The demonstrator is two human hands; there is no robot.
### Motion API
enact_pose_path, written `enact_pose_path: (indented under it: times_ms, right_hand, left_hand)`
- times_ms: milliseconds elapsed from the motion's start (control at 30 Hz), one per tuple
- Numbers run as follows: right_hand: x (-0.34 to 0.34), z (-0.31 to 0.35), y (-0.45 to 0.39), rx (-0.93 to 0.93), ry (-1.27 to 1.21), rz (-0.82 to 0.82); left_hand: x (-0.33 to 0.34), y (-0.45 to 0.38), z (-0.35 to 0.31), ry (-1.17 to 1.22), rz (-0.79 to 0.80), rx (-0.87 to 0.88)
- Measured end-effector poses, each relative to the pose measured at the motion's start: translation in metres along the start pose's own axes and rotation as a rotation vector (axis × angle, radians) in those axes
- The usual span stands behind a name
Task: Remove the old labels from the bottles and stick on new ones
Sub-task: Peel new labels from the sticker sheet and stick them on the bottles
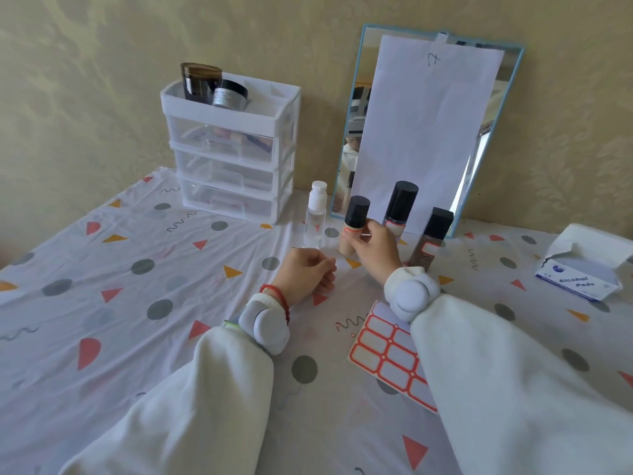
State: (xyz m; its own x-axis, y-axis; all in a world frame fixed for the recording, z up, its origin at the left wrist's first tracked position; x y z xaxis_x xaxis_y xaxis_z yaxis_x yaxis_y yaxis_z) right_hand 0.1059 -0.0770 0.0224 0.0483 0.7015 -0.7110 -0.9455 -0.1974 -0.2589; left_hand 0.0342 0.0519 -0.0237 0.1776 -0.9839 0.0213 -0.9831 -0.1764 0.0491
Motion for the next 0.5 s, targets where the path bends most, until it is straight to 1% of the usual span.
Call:
enact_pose_path:
  times_ms: [133, 300, 500]
  right_hand:
    - [0.007, -0.003, -0.002, 0.012, 0.053, 0.021]
    - [0.006, -0.004, 0.0, 0.013, 0.043, 0.012]
    - [0.006, -0.013, 0.01, 0.009, -0.001, 0.116]
  left_hand:
    - [0.0, 0.0, -0.001, -0.002, 0.003, 0.002]
    - [-0.001, -0.001, 0.0, -0.01, 0.004, -0.006]
    - [-0.002, -0.001, 0.002, -0.014, 0.003, -0.007]
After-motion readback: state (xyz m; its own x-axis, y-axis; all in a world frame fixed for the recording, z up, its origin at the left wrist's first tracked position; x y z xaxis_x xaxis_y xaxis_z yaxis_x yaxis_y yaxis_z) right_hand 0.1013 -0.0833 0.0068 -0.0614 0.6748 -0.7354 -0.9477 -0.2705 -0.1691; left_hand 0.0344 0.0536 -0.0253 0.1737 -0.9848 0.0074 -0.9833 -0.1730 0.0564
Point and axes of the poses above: each hand's wrist, its own y-axis away from the middle knuckle, its own x-axis out of the palm, z = x × y, the point moved 8 cm from there along -y, towards the middle knuckle, and after that the axes turned 11 degrees about y, right-handed, at the moved point
